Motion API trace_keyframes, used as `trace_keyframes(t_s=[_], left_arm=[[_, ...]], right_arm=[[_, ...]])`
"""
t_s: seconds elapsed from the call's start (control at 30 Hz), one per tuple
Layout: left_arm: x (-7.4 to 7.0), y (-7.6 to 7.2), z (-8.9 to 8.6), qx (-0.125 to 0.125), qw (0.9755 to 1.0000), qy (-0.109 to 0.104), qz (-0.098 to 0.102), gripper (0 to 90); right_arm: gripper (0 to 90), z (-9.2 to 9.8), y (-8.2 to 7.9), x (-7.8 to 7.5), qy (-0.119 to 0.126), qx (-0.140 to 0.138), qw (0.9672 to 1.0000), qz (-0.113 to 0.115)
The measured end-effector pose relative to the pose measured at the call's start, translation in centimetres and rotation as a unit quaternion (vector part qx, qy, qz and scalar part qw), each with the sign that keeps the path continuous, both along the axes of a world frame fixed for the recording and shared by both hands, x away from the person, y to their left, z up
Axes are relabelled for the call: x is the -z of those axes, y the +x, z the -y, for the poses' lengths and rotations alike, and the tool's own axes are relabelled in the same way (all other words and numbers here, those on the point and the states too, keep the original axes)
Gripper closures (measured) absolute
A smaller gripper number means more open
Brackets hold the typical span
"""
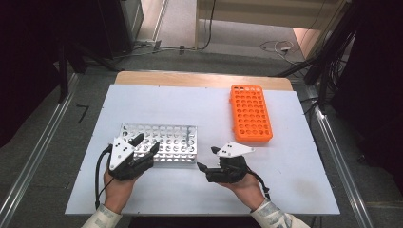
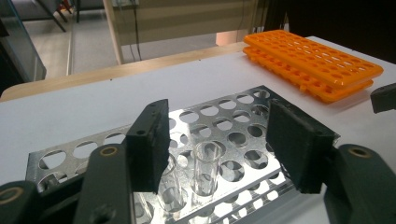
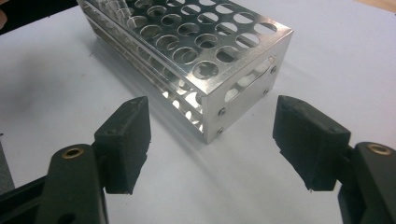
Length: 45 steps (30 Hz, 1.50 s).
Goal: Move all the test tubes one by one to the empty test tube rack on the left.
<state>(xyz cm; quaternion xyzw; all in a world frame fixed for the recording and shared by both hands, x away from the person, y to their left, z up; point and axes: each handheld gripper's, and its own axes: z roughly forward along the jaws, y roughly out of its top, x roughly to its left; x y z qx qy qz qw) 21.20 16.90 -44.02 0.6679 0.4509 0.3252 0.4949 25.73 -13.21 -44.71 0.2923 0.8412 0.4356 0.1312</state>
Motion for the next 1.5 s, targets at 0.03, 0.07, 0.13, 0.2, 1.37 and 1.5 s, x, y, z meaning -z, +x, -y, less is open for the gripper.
trace_keyframes(t_s=[0.03,0.07,0.13,0.2,1.37,1.5], left_arm=[[0.0,0.0,0.0,-0.001,1.0000,-0.001,-0.001,37.2],[0.0,0.0,0.0,-0.001,1.0000,-0.001,-0.002,35.9],[0.1,0.1,0.0,-0.005,1.0000,-0.002,-0.007,32.3],[0.1,0.1,0.0,-0.008,0.9999,-0.005,-0.008,29.9],[-0.2,-1.1,-1.1,-0.032,0.9991,-0.022,-0.016,19.3],[-0.2,-1.2,-1.3,-0.032,0.9991,-0.023,-0.016,19.3]], right_arm=[[26.3,0.1,0.1,0.0,0.000,0.001,1.0000,-0.001],[26.3,0.1,0.1,0.0,-0.001,0.003,1.0000,-0.002],[26.3,0.2,0.2,0.1,-0.001,0.005,1.0000,-0.001],[26.3,0.3,0.3,0.1,-0.002,0.008,1.0000,-0.002],[26.0,3.0,2.2,0.0,0.004,0.068,0.9977,0.004],[25.8,3.3,2.3,-0.1,0.005,0.071,0.9974,0.004]])
